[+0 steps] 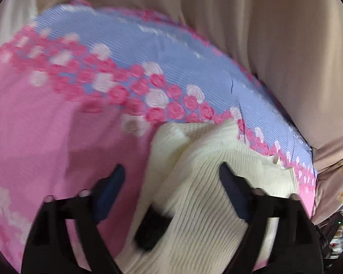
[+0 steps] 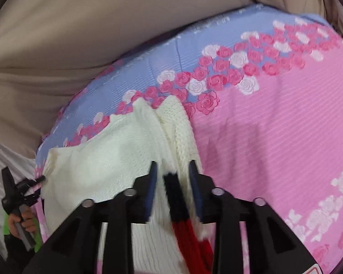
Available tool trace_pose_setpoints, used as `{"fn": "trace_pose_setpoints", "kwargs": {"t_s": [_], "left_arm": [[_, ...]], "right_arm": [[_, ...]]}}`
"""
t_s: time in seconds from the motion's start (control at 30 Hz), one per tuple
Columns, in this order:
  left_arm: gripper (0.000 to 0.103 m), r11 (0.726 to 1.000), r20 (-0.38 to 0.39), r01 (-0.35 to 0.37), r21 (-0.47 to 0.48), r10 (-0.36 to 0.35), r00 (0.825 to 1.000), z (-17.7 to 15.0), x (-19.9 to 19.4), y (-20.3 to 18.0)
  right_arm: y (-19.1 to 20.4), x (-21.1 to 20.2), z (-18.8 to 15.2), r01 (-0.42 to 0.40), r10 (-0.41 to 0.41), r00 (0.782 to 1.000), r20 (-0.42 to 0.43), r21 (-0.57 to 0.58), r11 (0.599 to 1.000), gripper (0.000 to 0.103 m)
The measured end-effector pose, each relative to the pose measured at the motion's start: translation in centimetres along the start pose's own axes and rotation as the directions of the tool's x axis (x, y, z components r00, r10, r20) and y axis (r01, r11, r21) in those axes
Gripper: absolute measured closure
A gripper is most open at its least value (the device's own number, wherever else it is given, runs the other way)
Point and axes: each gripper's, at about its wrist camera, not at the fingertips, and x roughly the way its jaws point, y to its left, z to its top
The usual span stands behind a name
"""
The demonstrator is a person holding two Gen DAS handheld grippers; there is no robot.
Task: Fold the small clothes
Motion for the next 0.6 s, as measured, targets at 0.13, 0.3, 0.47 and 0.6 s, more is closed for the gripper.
{"fn": "trace_pose_setpoints", "kwargs": {"t_s": [0.13,0.3,0.47,0.6], "left_arm": [[0.016,0.999,-0.085,-0.039,-0.009,0.038,0.996,-5.8,-1.2,2.7],[0.022,0.986,-0.129,-0.021,-0.165,0.000,0.992,-10.6,-0.3,5.0],[0.087,0.981,-0.134,0.023,-0.194,-0.050,0.990,-9.0,-0.5,4.3],[0.089,0.992,-0.171,0.035,-0.117,-0.055,0.984,-9.8,-4.5,5.0]], "right_arm": [[-0.4,-1.5,-4.8,0.105,-0.108,0.994,-0.035,-0.082,0.991,0.053],[-1.1,0.1,-11.1,0.057,-0.059,0.990,-0.131,-0.023,0.998,0.046],[-1.1,1.1,-10.2,-0.008,0.019,0.993,-0.117,0.098,0.995,0.082],[-0.3,-3.8,-9.9,0.015,-0.011,0.997,-0.082,0.044,0.999,0.085]]}}
